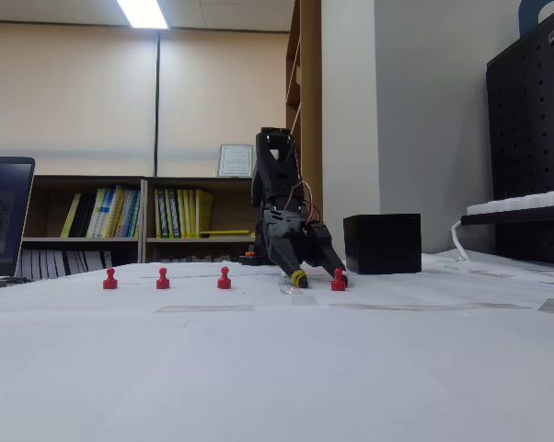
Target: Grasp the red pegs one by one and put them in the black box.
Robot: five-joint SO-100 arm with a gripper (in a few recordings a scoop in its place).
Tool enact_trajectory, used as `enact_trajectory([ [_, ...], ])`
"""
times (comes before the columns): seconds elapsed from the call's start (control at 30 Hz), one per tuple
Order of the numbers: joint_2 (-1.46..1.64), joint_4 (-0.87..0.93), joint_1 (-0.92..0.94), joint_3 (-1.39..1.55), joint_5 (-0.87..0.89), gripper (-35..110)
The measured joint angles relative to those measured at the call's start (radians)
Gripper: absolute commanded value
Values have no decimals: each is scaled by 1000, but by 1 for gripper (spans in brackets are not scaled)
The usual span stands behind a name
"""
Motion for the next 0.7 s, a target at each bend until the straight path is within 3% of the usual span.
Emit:
enact_trajectory([
  [0.7,106,-72,-34,104,0,17],
])
